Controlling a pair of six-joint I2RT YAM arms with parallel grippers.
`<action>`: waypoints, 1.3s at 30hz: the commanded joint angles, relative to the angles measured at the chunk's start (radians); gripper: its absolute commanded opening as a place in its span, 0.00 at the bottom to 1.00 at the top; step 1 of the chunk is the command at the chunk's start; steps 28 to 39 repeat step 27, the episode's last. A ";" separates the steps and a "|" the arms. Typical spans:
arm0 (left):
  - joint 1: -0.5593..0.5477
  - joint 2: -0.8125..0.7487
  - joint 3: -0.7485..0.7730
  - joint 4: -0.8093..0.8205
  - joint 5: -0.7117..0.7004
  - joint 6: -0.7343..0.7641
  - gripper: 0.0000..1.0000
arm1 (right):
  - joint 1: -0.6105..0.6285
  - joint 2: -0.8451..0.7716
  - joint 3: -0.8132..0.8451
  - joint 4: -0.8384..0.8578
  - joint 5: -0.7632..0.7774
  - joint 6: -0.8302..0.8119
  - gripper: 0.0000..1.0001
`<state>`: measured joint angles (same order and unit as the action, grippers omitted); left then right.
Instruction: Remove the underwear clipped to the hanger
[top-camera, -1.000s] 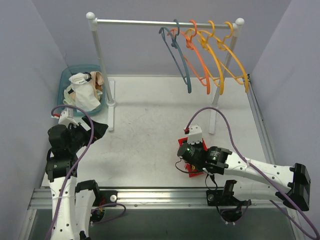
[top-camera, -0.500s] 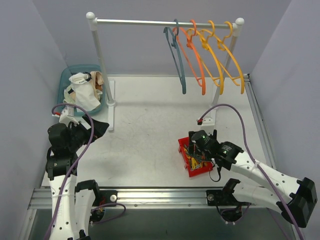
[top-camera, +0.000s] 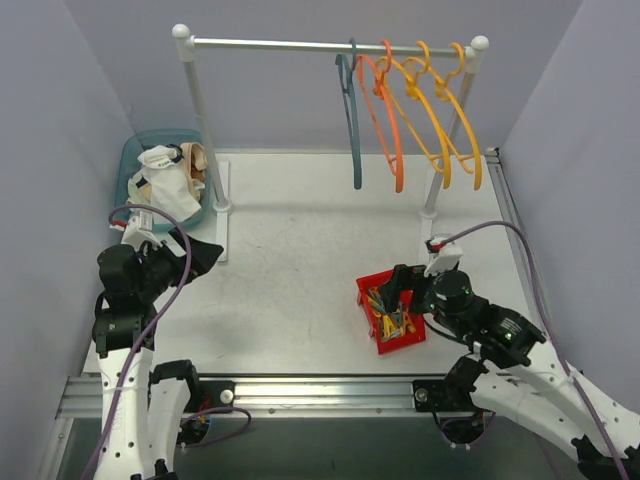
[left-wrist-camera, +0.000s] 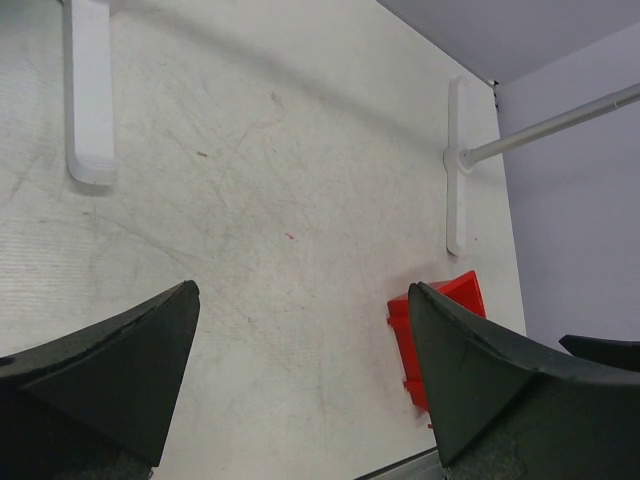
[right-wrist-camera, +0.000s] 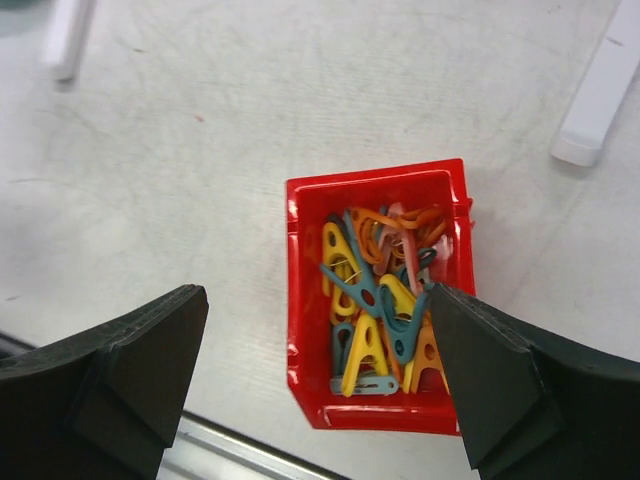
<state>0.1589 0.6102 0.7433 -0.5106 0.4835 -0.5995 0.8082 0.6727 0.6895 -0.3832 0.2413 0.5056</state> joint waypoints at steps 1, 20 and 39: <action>-0.015 -0.003 0.044 0.070 0.044 -0.003 0.94 | 0.003 -0.111 0.036 -0.083 -0.095 0.010 1.00; -0.050 -0.040 0.031 0.254 0.331 -0.091 0.94 | 0.005 -0.538 0.056 -0.086 -0.287 0.014 1.00; -0.087 -0.040 0.053 0.255 0.346 -0.077 0.94 | 0.003 -0.558 0.056 -0.097 -0.281 0.036 1.00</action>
